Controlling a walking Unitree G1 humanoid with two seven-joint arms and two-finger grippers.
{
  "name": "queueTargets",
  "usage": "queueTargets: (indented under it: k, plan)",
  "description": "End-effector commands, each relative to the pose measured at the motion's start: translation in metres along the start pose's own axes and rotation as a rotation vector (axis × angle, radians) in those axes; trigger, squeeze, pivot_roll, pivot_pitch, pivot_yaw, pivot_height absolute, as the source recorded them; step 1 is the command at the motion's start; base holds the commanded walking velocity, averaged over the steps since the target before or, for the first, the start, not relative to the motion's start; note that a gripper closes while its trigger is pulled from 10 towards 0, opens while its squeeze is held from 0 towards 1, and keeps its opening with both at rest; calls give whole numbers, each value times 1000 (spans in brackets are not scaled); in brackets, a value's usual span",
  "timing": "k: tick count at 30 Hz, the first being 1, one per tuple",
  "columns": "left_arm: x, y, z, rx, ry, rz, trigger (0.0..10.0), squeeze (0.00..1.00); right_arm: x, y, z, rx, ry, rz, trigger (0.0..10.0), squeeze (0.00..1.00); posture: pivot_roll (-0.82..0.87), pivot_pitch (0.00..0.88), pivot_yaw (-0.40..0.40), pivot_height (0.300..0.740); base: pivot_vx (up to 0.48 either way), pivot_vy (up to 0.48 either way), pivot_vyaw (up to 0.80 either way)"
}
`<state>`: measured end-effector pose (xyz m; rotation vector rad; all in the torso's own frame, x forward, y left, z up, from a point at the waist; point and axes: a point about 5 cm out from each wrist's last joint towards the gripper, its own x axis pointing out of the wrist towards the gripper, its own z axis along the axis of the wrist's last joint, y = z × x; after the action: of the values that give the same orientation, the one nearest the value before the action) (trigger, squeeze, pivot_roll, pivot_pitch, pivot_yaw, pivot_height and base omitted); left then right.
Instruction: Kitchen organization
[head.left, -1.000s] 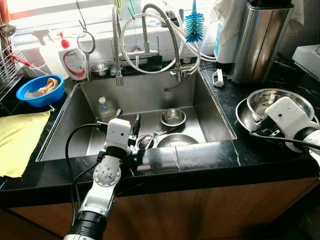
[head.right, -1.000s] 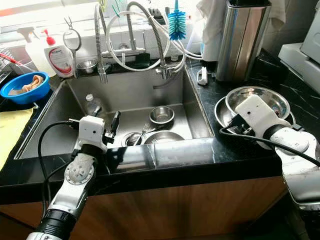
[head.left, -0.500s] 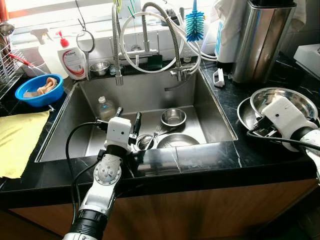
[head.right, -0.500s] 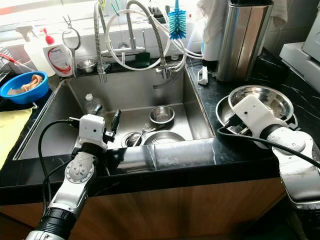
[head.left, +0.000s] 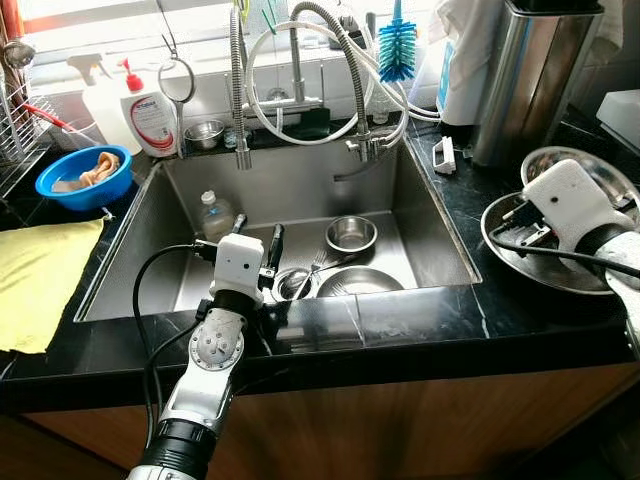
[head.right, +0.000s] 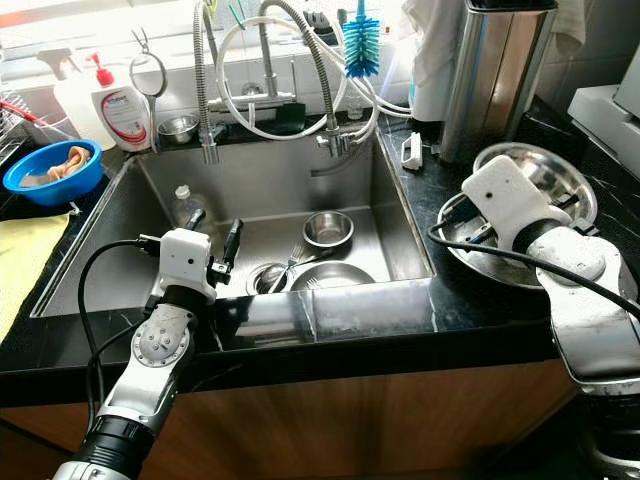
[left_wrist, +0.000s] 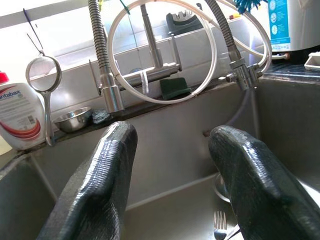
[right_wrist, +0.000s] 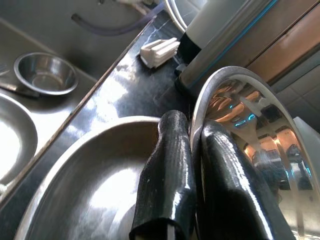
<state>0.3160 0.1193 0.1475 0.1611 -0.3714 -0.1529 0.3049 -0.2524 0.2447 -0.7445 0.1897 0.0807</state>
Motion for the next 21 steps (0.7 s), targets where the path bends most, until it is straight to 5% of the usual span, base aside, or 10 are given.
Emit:
queueTargets:
  k: [1, 6, 7, 8, 9, 17, 21]
  plan:
    - [1, 1, -3, 8, 22, 6, 10000, 0, -2, -9, 12, -4, -48, -46, 0, 0, -215, 0, 105, 740, 0, 0, 0]
    - [1, 3, -3, 7, 22, 12, 10000, 0, -4, -16, 29, -7, -132, -92, 0, 0, -212, 0, 105, 740, 0, 0, 0]
    - [1, 3, -3, 3, 22, 18, 10000, 0, -4, -18, 38, 2, -195, -108, 2235, 0, -215, 0, 101, 740, 0, 0, 0]
    - [1, 4, -3, 0, 23, 22, 10000, 0, -4, -19, 44, 8, -238, -119, 2235, 0, -215, 0, 101, 740, 0, 0, 0]
    - [1, 5, -3, 0, 19, 40, 10000, 0, -4, -15, 53, 20, -313, -100, 10000, 0, -210, 0, 92, 740, 0, 0, 0]
    - [1, 7, 1, 2, 0, 71, 10000, 0, 18, 37, 69, 196, -489, 149, 10000, 0, -189, 0, 78, 740, 0, 0, 0]
    - [1, 10, 2, 10, -10, 93, 10000, 0, 27, 75, 80, 447, -626, 421, 10000, 0, -167, 0, 59, 740, 0, 0, 0]
